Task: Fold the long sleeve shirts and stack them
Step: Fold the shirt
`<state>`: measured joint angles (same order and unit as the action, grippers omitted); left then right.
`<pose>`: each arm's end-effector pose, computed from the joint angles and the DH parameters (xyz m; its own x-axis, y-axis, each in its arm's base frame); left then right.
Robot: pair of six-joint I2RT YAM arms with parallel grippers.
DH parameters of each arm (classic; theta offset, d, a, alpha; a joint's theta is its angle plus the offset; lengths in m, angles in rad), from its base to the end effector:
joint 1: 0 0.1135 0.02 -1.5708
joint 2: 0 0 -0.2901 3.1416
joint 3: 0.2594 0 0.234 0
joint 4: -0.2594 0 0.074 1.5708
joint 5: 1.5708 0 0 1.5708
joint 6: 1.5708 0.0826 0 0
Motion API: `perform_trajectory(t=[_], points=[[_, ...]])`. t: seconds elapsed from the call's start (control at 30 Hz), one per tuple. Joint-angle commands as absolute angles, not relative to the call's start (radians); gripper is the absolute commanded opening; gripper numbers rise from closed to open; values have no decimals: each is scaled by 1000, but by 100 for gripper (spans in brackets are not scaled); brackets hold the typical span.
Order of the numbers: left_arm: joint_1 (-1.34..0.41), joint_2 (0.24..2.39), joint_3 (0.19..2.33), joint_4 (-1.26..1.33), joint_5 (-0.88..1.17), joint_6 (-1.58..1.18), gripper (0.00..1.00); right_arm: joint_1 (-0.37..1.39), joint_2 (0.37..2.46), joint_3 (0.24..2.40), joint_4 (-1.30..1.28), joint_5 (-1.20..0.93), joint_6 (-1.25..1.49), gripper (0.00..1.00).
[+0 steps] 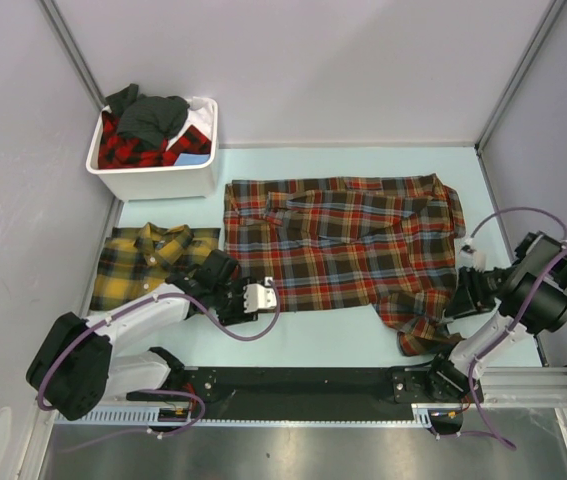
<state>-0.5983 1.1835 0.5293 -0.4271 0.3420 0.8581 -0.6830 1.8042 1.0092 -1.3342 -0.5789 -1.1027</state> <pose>0.1478 -0.1343 0.1581 0.0232 0.8468 -0.5314 0.9839 0.0748 0.1622 0.1933 -0.0991 0.1549 -0.9689 -0.1747 -0.1750 -0.2473 0.6881 0.6822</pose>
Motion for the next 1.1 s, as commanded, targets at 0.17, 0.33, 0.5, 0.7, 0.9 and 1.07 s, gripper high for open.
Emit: perform_trajectory(t=[0.17,0.33,0.5,0.7,0.9,1.07], points=[[-611,1172,535,-426,359,907,60,-759,1617,1204,-1391,-722,-1291,51],[-609,1177,545,-448,367,908,61,-781,1370,1063,-1344,-762,-1685,70],[-611,1190,558,-454,385,888,64,-773,1319,888,-1367,-658,-2028,75],[-611,1183,551,-451,391,862,66,-697,1282,792,-1301,-647,-2092,79],[-623,1215,563,-423,357,844,67,-546,1241,710,-1152,-618,-1958,67],[-630,1250,583,-410,342,839,60,-496,1195,681,-1108,-591,-1898,31]])
